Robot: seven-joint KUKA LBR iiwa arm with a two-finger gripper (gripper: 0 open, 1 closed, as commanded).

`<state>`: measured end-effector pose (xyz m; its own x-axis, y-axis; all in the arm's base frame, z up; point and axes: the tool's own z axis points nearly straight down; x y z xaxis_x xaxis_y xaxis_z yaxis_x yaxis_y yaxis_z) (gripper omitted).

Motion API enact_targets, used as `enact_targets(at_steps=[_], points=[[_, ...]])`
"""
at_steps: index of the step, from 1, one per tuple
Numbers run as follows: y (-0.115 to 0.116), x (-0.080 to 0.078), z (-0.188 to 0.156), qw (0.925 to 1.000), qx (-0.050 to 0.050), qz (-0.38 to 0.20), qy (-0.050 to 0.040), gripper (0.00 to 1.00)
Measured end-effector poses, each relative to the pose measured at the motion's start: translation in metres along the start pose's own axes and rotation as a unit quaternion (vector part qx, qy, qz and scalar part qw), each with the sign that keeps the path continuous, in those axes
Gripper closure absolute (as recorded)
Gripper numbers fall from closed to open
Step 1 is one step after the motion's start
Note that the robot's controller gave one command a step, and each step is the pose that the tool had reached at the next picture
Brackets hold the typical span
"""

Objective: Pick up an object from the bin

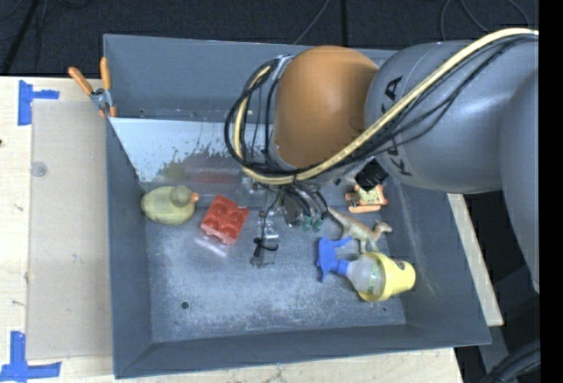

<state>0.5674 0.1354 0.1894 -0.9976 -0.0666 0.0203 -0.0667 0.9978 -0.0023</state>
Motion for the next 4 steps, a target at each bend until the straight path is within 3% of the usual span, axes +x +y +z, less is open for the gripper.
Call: enact_targets(at_steps=[1,2,3,4], points=[[0.002,-0.004,0.001,0.9998,-0.003,0.007,-0.0171,0.0],[0.003,-0.005,0.054,0.9999,-0.002,0.008,-0.0104,0.0],[0.004,-0.032,0.087,0.9996,-0.003,-0.023,-0.017,1.0],[0.004,-0.032,0.087,0.9996,-0.003,-0.023,-0.017,1.0]])
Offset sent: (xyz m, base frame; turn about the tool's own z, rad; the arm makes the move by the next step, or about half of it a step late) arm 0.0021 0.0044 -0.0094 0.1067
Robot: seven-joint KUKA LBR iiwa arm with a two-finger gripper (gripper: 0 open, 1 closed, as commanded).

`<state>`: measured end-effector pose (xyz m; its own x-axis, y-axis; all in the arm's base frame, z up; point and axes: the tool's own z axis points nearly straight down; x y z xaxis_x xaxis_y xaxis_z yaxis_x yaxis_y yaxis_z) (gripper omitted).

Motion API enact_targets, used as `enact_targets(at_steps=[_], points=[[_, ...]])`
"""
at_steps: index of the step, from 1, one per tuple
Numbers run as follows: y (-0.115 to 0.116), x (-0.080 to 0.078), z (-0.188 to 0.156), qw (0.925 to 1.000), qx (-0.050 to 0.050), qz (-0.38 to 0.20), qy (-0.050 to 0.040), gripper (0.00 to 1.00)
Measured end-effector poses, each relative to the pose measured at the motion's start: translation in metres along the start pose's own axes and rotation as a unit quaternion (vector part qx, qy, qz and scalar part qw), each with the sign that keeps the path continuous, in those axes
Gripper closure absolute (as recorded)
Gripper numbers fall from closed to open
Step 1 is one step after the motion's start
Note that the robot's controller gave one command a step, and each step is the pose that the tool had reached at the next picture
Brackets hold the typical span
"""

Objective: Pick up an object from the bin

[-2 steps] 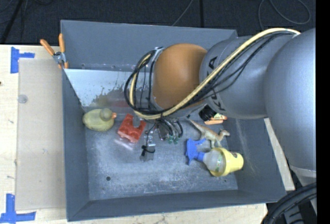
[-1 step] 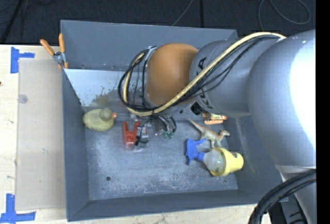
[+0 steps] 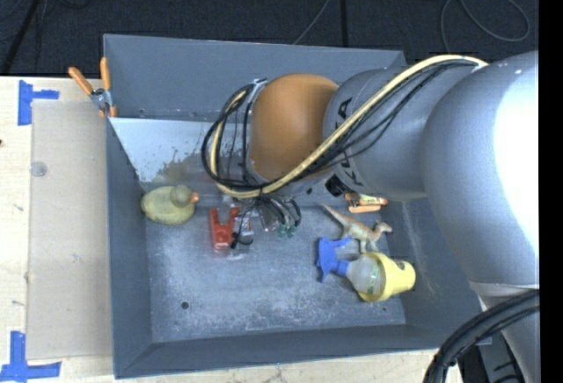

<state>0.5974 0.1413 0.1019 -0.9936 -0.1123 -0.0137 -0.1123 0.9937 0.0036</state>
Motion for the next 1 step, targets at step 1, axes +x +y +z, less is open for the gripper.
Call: enact_targets(at_steps=[1], points=[[0.007,0.0052,-0.1272,1.0,0.0,0.002,-0.0004,1.0]])
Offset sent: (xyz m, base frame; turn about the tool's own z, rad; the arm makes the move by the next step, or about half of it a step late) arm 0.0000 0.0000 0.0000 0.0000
